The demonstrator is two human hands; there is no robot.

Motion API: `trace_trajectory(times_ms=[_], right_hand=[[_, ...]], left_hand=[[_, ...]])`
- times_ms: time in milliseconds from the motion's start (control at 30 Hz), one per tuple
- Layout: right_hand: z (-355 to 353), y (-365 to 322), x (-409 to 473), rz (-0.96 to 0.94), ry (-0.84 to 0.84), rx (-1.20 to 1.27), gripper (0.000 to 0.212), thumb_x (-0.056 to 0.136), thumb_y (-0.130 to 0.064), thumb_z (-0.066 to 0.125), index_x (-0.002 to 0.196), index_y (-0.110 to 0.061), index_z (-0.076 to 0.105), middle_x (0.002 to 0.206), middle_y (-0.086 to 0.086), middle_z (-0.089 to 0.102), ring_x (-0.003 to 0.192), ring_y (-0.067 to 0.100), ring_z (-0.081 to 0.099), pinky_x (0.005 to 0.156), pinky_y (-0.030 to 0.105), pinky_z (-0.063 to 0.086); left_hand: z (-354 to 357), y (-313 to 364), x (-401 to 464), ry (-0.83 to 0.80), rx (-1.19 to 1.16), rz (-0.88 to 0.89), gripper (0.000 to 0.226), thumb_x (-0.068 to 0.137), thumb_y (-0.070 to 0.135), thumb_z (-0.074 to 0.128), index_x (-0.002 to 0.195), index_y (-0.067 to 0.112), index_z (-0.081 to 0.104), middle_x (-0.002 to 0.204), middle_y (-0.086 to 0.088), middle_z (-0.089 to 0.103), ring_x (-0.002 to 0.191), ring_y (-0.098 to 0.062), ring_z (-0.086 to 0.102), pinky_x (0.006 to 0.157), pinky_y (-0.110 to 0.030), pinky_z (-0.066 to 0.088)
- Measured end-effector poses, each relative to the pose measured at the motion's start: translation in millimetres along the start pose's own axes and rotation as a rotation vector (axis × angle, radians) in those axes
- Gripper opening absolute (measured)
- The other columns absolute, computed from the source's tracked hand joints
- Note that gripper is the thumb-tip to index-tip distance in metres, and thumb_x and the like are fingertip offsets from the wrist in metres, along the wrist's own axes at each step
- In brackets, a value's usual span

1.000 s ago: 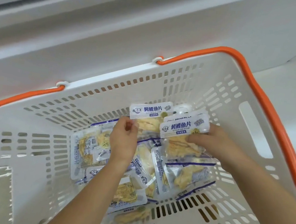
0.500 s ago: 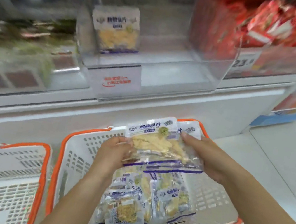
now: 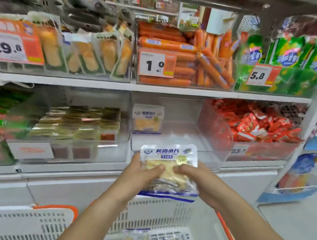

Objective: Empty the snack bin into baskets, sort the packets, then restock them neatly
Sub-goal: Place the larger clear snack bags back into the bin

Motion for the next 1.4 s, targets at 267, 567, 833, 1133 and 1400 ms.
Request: trace_trajectory(times_ms=[267,567,833,1133,1400], right_hand=[[-13,-80,86,-0.184,0.149,-0.246,0.031,0.077,-0.016,0.077,0.107,-0.012,0.071,0.103,0.008,0.073,0.105,0.032,0.065,0.095,0.048,0.047],[-35,-60,193,-0.126,0.154,-0.396,0.018,0.08,-0.006,0.074,0.098,-0.008,0.07,0.082,-0.004,0.072,0.073,0.005,0.067,0.067,0.016,0.051],[-26,-34,257,-0.039,0.141,-0.499,0.023,0.08,-0.013,0.076,0.099,-0.015,0.062,0.094,-0.002,0.066,0.093,0.016,0.06,0.079,0.023,0.048],[-48,-31,270,-0.006,0.343,-0.812,0.034,0.078,-0.028,0.075,0.108,-0.016,0.067,0.107,0.004,0.069,0.105,0.022,0.063,0.092,0.031,0.049],[-35,-9,299,0.126,0.397,-0.742,0.065,0.073,-0.022,0.075,0.129,-0.014,0.044,0.124,0.004,0.054,0.116,0.024,0.054,0.092,0.03,0.046]], left_hand=[[-59,77,70,0.331,0.397,0.268,0.049,0.097,0.04,0.048,0.141,0.023,0.037,0.123,0.017,0.053,0.115,-0.006,0.047,0.09,-0.013,0.04],[-92,24,141,0.315,0.583,0.088,0.057,0.098,0.053,0.032,0.149,0.027,0.03,0.146,-0.002,0.045,0.133,-0.025,0.042,0.094,-0.031,0.033],[-94,22,143,0.405,0.664,0.096,0.052,0.098,0.052,0.03,0.147,0.034,0.031,0.142,0.001,0.05,0.127,-0.026,0.048,0.084,-0.031,0.033],[-92,23,141,0.401,0.668,0.09,0.06,0.094,0.063,0.025,0.148,0.035,0.028,0.145,0.005,0.046,0.13,-0.025,0.044,0.088,-0.031,0.033],[-94,22,142,0.419,0.691,0.101,0.052,0.097,0.053,0.025,0.146,0.036,0.03,0.139,0.003,0.052,0.126,-0.027,0.047,0.085,-0.032,0.033]])
Point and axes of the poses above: each hand's wrist, its own x-axis towards the middle knuckle, its own z-axis out of the palm, y = z × x, the point moved 6 cm from there along x, towards the middle knuckle
